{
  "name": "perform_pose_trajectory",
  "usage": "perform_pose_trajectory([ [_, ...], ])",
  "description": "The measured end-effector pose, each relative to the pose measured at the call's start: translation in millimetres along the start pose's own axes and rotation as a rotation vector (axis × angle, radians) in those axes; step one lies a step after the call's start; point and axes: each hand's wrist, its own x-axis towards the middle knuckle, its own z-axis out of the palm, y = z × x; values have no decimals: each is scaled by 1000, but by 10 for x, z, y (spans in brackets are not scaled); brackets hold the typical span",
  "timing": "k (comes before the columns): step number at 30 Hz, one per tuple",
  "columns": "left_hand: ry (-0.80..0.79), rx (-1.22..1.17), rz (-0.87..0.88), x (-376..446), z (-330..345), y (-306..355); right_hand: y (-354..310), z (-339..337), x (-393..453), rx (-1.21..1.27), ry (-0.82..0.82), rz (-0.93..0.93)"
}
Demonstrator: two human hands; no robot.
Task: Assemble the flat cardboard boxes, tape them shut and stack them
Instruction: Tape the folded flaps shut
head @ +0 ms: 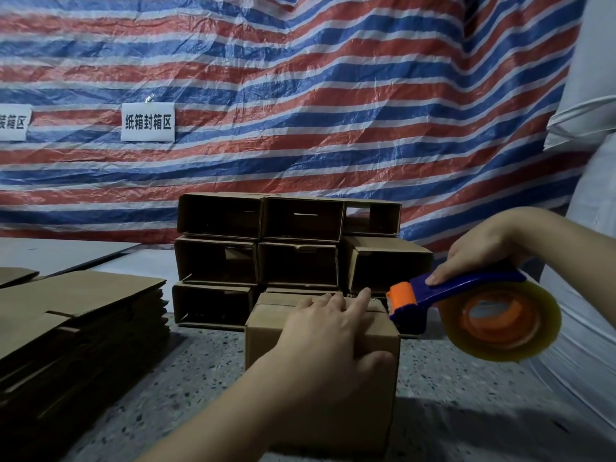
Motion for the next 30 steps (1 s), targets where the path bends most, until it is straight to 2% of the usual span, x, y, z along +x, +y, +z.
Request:
perform_pose_trajectory([
  [8,-32,-72,35,113,-103,262,41,24,64,28,-5,-33],
  [12,42,-34,52,90,-42,265,177,-92,-11,63,2,-52],
  [14,55,-28,59,78,-49,265,207,-56,150,127,95,-40],
  [17,52,-19,59,77,-39,272,385,-41,412,137,370,-126],
  [19,53,-34,58,73,-33,266,466,-123,218,139,319,-133],
  [22,63,-50,74,72,-29,257,369,-108,-177,-74,87,-18],
  [24,74,-42,81,68,-19,254,89,51,-189,-256,152,68],
  [28,90,-30,87,68,-24,266,-228,362,-97,-428,331,52],
  [30,94,-46,83,57,-26,271,-217,549,-50,-593,355,93],
])
